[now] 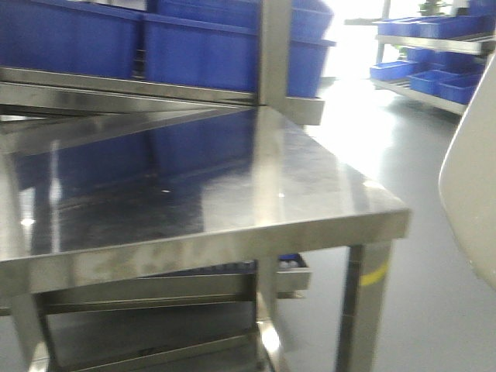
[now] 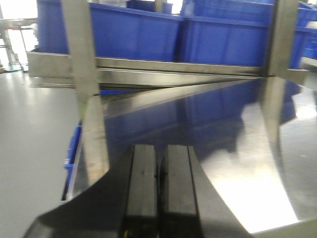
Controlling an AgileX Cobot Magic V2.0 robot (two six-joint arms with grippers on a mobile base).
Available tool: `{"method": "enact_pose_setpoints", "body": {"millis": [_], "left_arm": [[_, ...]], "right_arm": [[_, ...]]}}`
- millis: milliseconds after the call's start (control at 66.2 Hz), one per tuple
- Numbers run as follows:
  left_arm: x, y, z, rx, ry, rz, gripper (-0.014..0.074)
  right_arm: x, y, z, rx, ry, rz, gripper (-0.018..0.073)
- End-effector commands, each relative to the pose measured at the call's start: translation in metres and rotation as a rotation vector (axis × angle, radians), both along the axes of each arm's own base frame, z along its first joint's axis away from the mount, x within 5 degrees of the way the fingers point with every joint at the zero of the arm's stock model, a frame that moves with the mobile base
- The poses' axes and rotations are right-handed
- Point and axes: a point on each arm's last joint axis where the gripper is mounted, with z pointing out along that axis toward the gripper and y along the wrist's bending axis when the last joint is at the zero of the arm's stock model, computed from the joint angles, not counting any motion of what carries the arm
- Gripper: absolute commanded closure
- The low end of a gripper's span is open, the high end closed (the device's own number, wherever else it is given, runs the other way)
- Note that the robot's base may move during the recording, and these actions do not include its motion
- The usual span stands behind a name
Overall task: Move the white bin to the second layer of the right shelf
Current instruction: 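Drive the base away from the table holding the bin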
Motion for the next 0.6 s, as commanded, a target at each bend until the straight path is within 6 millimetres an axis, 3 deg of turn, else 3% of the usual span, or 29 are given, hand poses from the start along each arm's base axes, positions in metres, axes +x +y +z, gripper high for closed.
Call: {"method": "enact_pose_setpoints", "body": {"millis": [0, 589], "left_arm": [[0.0001, 0.0003, -0.0038, -0.011, -0.066, 0.002, 0.0512], [0.0001, 0.0003, -0.0038, -0.011, -0.066, 0.002, 0.0512]], "right_arm": [[0.0032, -0.0004, 0.0114, 0.013, -0.084, 0.003, 0.0491], [0.0032, -0.0004, 0.0114, 0.013, -0.084, 0.003, 0.0491]]}}
